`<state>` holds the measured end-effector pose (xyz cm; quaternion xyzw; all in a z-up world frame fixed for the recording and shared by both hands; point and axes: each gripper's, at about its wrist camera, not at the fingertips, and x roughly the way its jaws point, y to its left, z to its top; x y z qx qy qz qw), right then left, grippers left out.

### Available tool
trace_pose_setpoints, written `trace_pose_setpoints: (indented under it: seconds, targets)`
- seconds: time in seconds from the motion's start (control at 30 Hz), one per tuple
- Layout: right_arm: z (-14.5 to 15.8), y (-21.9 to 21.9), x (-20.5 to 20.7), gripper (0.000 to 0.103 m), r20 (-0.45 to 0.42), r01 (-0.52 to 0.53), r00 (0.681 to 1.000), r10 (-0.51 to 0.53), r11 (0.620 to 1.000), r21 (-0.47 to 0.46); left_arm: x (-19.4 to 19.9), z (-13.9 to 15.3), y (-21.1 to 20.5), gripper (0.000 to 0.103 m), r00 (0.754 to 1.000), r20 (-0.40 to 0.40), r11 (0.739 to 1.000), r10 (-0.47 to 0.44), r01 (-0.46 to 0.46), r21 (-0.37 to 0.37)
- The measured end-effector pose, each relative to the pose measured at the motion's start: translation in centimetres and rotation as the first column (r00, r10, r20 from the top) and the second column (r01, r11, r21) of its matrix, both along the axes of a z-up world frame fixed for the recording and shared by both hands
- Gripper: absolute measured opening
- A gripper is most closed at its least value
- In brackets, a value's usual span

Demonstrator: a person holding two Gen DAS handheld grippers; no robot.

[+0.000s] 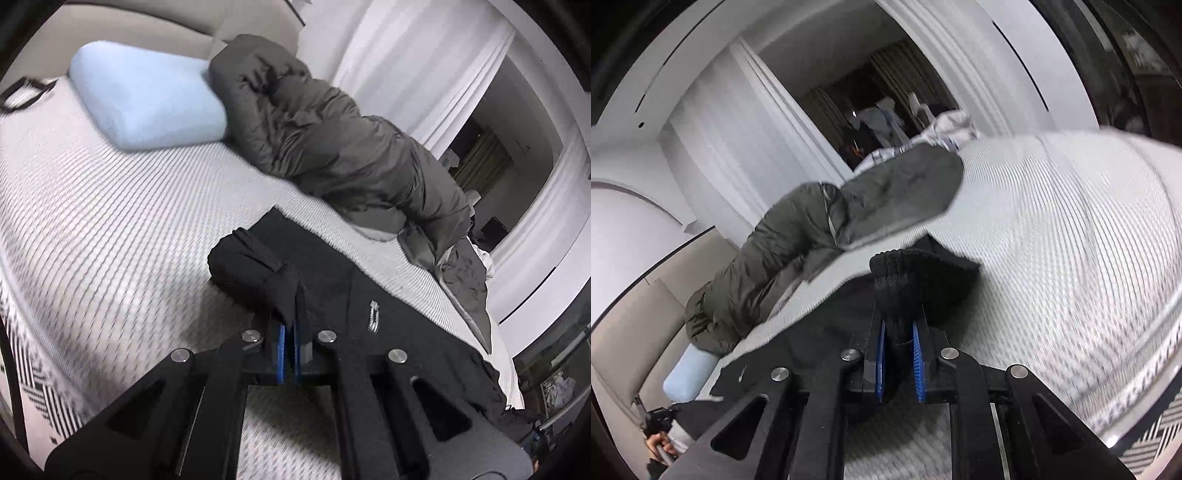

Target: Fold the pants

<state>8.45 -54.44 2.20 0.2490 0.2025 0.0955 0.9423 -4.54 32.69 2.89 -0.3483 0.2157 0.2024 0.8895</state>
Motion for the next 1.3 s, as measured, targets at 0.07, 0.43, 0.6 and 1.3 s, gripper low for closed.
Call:
trace_pose_setpoints:
  seconds: [0.07,0.43,0.6,1.3]
  targets:
    - [1.4,0.5,2.1,0.011,0.012,0.025,1.0,-0.025,1.0,-0.004,2.1,1.1,0.6,0.0,1.0,-0.005,1.0,-0.002,0.002,0.01]
    - [5.5,6.0,22.2,0.017,-0.096,0.145,0.981,-0.166,0.969,-0.198,22.4,1.6,8.0,0.004,0.977,-0.212,1.0,-0.02,0.014,-0.027]
    - [4.2,6.9,27.5,0.062,-0.165,0.201,0.954,-0.252,0.941,-0.274,25.4,0.2,8.5,0.075,0.959,-0.283,0.999,0.023,-0.014,0.034]
    - [-1.9,11.5,13.0,0.094,-0.167,-0.045,0.986,0.027,0.993,-0.105,22.6,-6.9,-11.4,0.058,0.921,-0.269,0.96,-0.281,0.268,-0.085]
